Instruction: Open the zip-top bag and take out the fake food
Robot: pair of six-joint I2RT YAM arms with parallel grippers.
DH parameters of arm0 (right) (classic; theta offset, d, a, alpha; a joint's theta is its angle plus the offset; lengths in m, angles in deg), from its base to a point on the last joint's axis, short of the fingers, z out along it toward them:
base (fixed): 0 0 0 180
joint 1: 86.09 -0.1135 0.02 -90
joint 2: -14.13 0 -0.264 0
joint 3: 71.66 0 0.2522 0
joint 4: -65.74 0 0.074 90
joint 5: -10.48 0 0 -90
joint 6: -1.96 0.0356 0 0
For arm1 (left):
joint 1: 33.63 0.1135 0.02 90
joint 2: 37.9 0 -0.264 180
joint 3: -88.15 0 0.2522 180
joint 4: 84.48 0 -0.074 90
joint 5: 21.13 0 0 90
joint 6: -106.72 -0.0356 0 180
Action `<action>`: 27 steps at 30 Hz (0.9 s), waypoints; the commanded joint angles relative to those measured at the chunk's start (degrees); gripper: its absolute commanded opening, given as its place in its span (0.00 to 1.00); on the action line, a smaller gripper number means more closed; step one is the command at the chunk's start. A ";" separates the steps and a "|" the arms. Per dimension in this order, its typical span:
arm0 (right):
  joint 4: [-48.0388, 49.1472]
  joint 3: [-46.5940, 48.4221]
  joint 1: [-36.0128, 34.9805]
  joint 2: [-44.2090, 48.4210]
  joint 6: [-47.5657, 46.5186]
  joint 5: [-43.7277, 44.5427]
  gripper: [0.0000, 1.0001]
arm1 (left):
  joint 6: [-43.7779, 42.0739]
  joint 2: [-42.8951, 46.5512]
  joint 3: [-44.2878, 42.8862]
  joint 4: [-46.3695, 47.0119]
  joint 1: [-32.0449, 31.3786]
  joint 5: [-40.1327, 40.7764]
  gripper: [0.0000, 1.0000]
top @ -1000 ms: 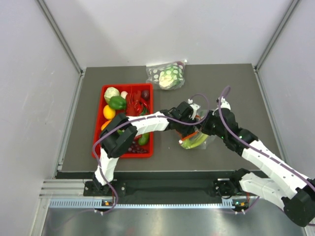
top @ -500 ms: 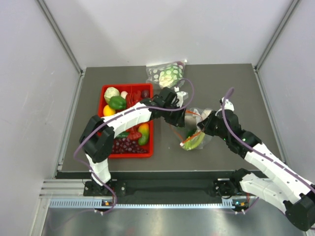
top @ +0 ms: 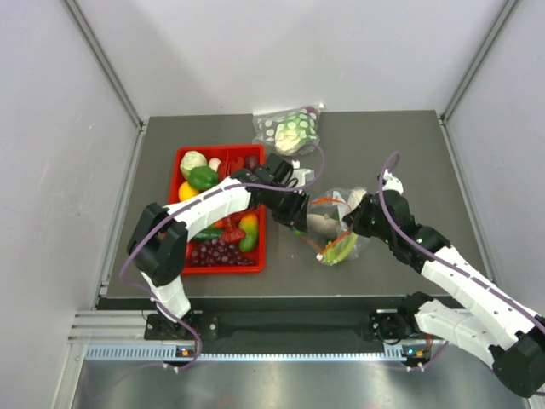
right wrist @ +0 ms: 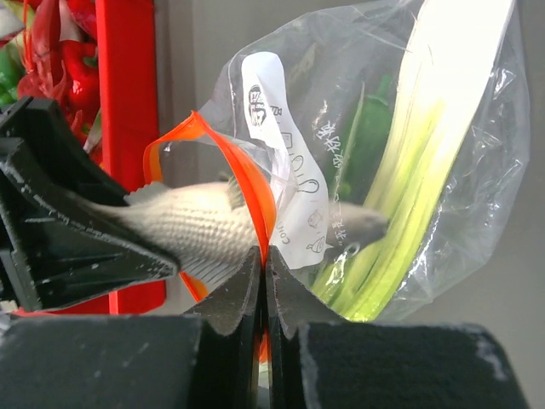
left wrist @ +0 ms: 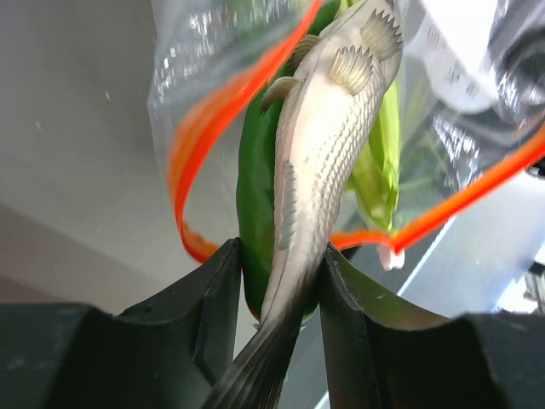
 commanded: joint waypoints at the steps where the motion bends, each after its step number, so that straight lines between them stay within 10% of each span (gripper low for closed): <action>1: 1.23 1.03 -0.43 -0.76 -1.19 1.29 0.00 | -3.80 2.27 -1.38 -6.10 0.50 -3.25 0.00; 27: 2.63 0.42 -0.34 -1.73 -1.45 1.28 0.00 | -5.04 -2.75 -10.17 -11.64 0.15 0.18 0.00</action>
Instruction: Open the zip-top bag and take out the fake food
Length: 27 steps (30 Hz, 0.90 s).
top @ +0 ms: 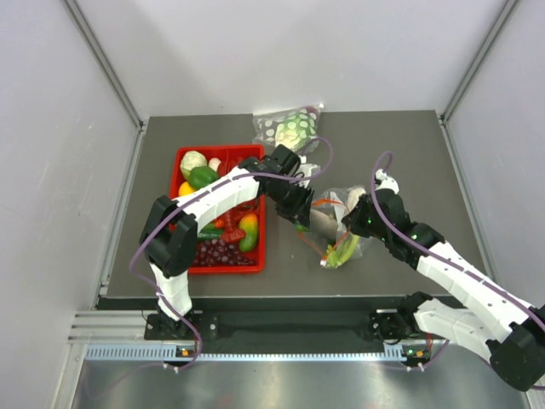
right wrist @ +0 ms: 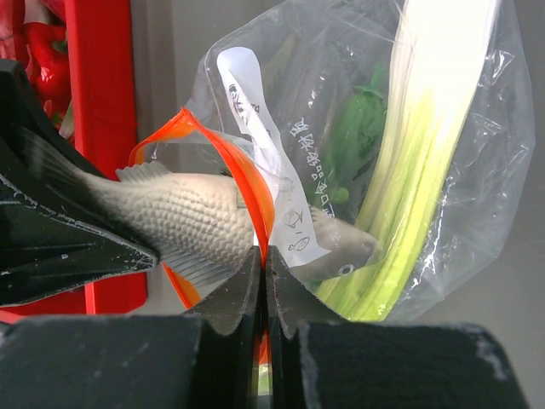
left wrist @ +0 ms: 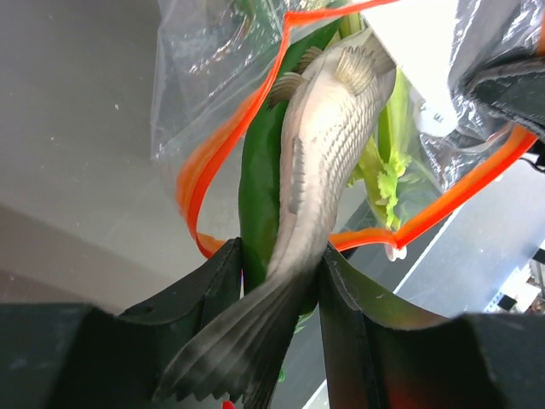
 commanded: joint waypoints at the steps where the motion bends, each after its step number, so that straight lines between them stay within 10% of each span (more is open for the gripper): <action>1: 2.28 0.25 -0.26 1.66 -0.10 1.37 0.00 | -2.31 3.57 -0.19 -2.51 -0.07 1.22 0.00; 27: 3.25 -0.11 -0.17 1.57 -0.36 0.76 0.00 | -5.13 0.94 -13.45 -15.51 1.25 2.46 0.11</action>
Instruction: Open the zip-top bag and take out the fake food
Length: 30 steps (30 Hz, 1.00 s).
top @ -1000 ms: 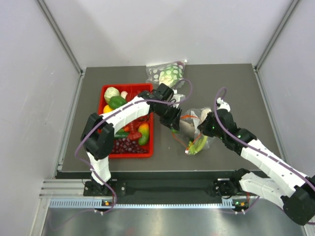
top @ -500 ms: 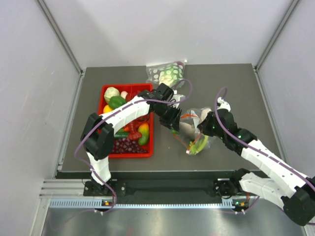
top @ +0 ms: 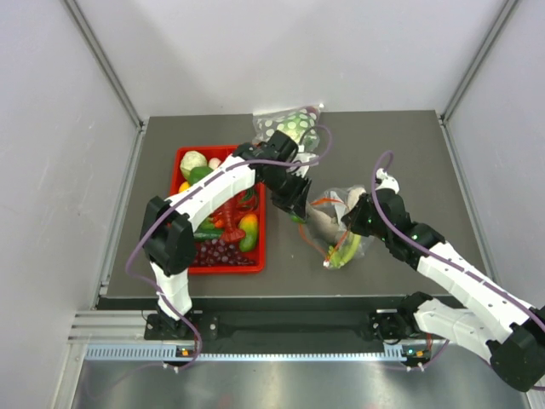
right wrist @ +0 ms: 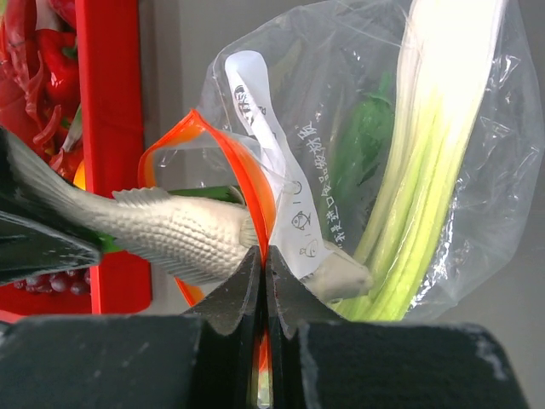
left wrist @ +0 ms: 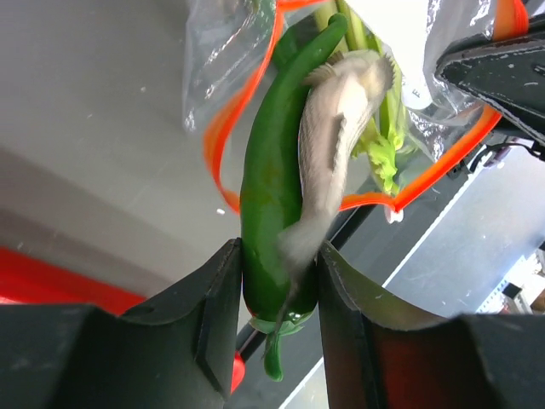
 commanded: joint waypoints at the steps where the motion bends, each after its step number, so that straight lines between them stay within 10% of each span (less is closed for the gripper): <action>1: 2.27 0.00 -0.17 0.92 -0.51 0.63 0.00 | -1.98 1.20 -6.22 -5.45 0.09 1.26 0.11; 20: 1.04 0.70 -0.08 3.38 -0.25 3.00 0.00 | 2.95 -9.61 -20.03 -4.73 -1.41 0.38 0.09; 30: 0.86 2.90 0.45 1.89 1.69 3.35 0.00 | 0.39 0.14 -9.40 -6.33 0.09 3.46 0.10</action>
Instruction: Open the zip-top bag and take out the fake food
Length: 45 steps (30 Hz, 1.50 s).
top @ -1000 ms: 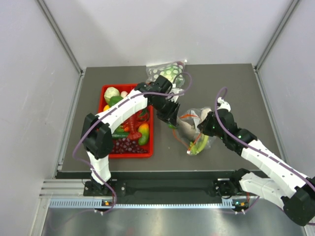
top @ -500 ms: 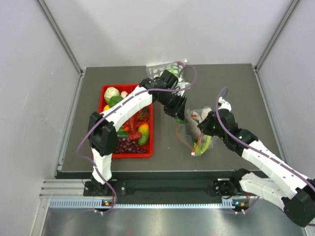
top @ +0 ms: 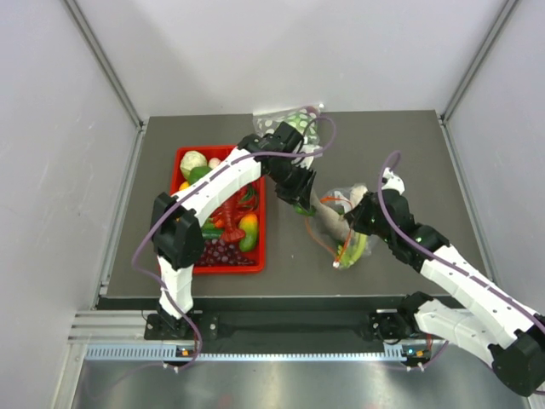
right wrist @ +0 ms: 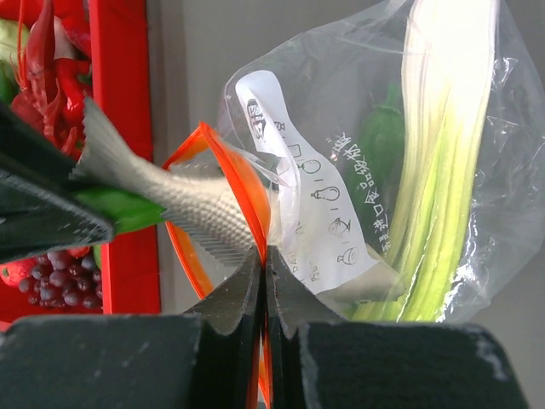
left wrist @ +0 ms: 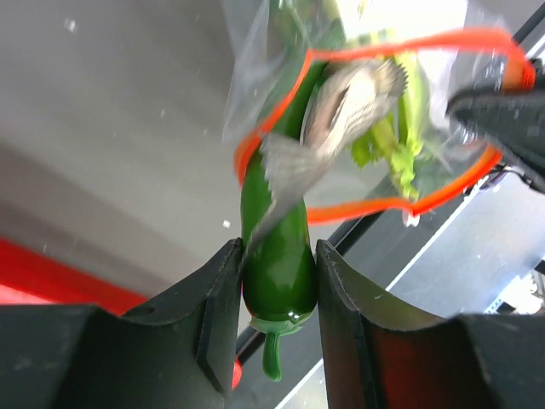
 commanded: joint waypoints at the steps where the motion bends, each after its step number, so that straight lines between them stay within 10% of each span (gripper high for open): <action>1: 0.79 3.29 0.30 -0.76 0.37 1.34 0.00 | -1.51 6.29 1.68 -2.09 0.31 1.27 0.10; 45: -0.96 7.69 2.84 -2.61 -2.09 0.64 0.00 | -5.82 21.67 4.58 -7.11 4.08 19.82 0.09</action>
